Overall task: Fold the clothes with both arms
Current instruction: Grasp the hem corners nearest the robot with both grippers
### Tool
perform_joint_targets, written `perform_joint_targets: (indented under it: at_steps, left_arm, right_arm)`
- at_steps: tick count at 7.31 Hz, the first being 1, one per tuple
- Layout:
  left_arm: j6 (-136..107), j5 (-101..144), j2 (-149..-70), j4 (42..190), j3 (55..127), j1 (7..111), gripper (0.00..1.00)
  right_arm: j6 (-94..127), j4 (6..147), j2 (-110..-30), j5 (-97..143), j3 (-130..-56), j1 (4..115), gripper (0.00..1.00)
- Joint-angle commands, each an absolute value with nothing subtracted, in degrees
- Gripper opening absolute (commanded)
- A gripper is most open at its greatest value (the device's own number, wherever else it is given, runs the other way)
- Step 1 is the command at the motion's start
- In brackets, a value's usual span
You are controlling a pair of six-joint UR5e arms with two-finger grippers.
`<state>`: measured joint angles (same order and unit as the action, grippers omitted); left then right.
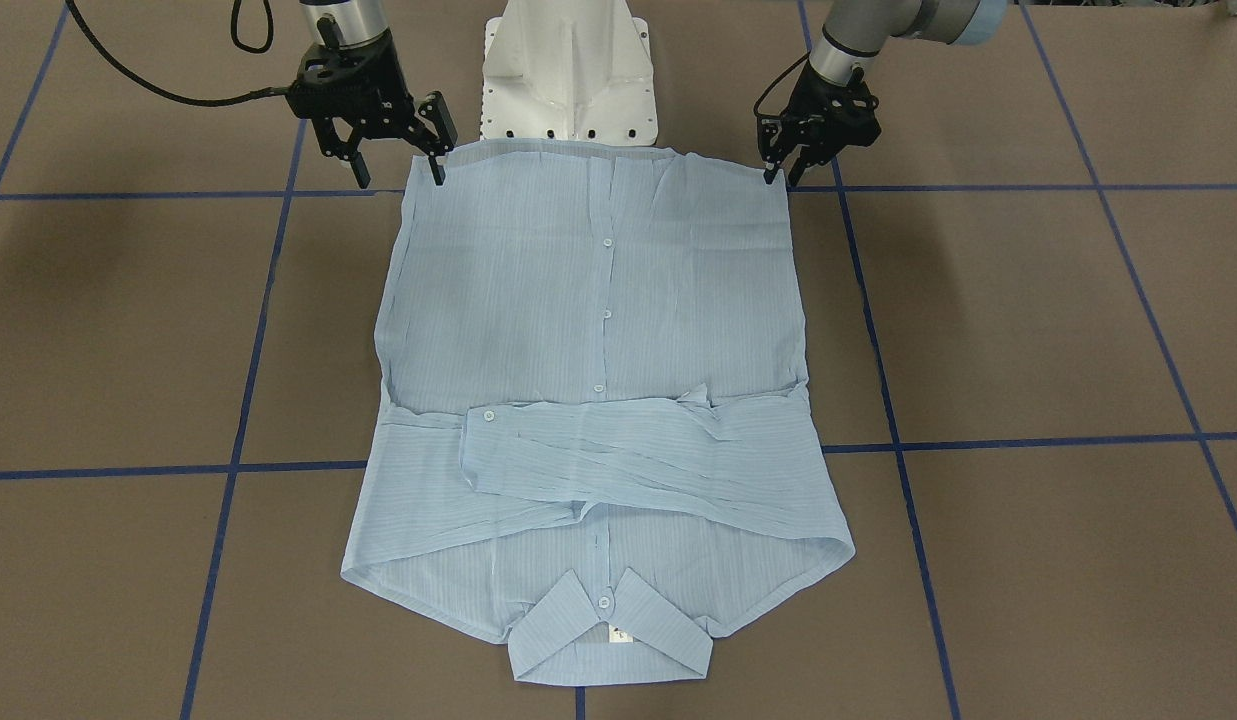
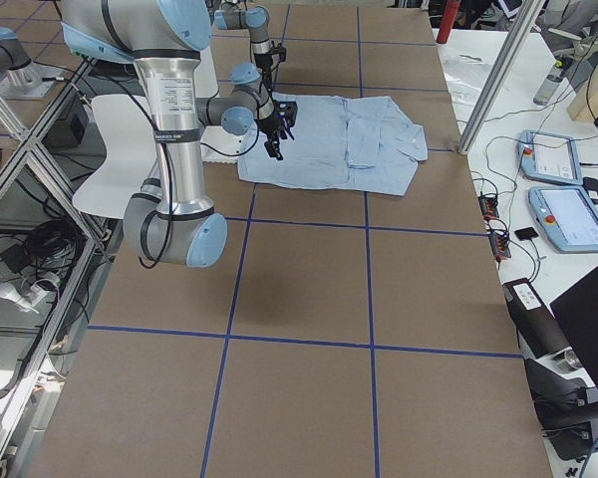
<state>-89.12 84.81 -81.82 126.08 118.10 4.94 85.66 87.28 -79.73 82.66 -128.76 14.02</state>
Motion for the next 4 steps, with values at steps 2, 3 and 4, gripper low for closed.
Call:
perform_joint_targets:
  at_steps: [2, 3, 4]
  left_arm:
    - [-89.21, 84.81, -82.00, 126.04, 118.12, 4.04, 0.25]
    - [-89.21, 84.81, -82.61, 126.04, 118.04, 3.69, 0.09]
    - [-89.21, 84.81, -82.79, 126.04, 118.30, 3.78, 0.00]
  right_arm:
    - [85.69, 87.19, -79.80, 82.62, -128.76, 13.80, 1.00]
    - [85.69, 87.19, -79.80, 82.62, -128.76, 13.71, 1.00]
    - [85.69, 87.19, -80.24, 82.70, -128.76, 13.54, 1.00]
